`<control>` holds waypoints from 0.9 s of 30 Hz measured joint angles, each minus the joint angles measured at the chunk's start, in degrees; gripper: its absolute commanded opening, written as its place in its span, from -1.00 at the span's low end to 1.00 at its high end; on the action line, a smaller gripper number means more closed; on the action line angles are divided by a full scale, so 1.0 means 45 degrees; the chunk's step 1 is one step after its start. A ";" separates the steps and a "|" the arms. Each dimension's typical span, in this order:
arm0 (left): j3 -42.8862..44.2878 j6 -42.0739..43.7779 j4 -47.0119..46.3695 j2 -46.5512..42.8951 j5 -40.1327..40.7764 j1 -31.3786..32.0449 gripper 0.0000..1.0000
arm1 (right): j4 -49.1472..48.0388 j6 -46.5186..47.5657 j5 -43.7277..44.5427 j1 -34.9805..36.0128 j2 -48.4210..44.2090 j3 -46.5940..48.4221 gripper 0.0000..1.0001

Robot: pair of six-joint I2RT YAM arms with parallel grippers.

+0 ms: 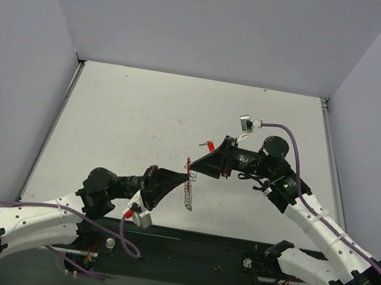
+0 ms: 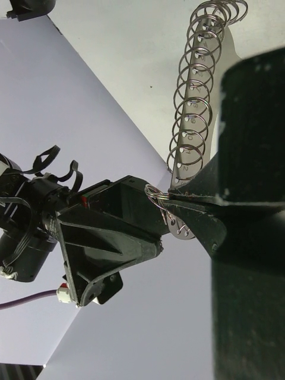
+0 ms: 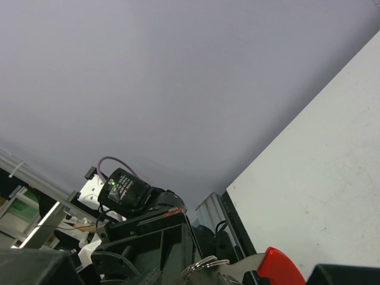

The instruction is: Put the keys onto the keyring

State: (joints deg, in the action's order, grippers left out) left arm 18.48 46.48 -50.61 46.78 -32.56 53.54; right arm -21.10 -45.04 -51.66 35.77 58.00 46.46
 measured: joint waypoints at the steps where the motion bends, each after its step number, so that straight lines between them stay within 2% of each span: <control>1: 0.0000 0.0126 0.0126 -0.0024 0.0092 0.0058 -1.00 | 0.0015 -0.0063 0.0078 0.0083 0.0039 0.0000 -0.19; 4: 0.0000 0.0442 0.0457 -0.0121 0.0330 0.0199 -1.00 | 0.0087 -0.0078 0.0248 0.0160 0.0029 0.0000 -0.16; 7: 0.0000 0.0651 0.0651 -0.0253 0.0617 0.0325 -1.00 | 0.0461 0.0015 0.0437 0.0160 -0.0010 0.0000 0.05; 8: 0.0000 0.0719 0.0709 -0.0301 0.0724 0.0359 -1.00 | 0.0568 0.0024 0.0486 0.0160 -0.0034 0.0000 0.21; 11: 0.0000 0.0661 0.0753 -0.0427 0.1161 0.0418 -1.00 | 0.0763 0.0058 0.0661 0.0160 -0.0131 -0.0005 0.39; 18: 0.0000 -0.0826 0.0617 -0.0704 0.2545 0.0423 -1.00 | 0.0996 0.0690 0.1078 0.0189 -0.0763 -0.0019 0.50; 22: 0.0335 -0.2288 0.1151 -0.1146 0.3075 0.0423 -1.00 | 0.2506 0.2618 0.1656 0.0447 -0.1569 0.0087 0.50; 27: 0.1914 -0.3963 0.2851 -0.1491 0.3740 0.0413 -1.00 | 0.4673 0.5503 0.2584 0.1180 -0.2025 0.1049 0.45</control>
State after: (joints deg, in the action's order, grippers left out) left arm 27.09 28.64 -37.78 40.07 -15.73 55.40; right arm -0.08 -20.27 -40.03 41.08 48.88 51.18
